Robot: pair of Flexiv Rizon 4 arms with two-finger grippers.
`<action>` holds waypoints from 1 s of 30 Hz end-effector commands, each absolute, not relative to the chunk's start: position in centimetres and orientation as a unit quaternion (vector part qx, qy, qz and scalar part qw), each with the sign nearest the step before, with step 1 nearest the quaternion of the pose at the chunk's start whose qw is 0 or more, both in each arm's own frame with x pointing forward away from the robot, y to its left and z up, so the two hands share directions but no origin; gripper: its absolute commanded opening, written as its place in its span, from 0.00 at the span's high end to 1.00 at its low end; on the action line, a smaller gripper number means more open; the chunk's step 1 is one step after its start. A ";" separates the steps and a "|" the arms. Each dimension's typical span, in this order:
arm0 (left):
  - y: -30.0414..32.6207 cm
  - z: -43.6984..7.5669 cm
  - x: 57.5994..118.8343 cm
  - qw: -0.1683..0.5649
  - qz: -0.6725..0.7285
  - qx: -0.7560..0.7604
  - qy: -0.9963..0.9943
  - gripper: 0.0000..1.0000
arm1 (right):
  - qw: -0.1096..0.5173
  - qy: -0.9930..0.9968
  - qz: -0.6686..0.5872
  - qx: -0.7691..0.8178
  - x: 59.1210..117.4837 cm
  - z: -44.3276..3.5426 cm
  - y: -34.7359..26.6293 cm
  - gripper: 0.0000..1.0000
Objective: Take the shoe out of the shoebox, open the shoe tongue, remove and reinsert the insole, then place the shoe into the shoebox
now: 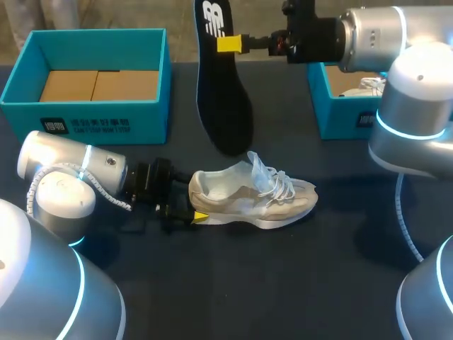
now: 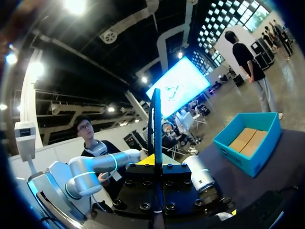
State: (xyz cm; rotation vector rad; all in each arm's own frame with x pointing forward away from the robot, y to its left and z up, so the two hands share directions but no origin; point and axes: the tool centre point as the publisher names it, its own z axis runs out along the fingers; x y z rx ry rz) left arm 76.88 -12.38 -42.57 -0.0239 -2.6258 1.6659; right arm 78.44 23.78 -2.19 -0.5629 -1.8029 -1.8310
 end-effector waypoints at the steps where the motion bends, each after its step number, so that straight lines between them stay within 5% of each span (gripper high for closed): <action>1: -12.3 -42.7 76.9 0.016 0.536 -0.008 -0.844 1.00 | 0.247 -0.670 -0.663 -0.224 76.7 -1.3 23.0 1.00; 30: -12.3 -42.7 76.9 0.016 0.536 -0.008 -0.844 1.00 | 0.260 -0.667 -0.641 -0.276 69.3 3.2 22.4 1.00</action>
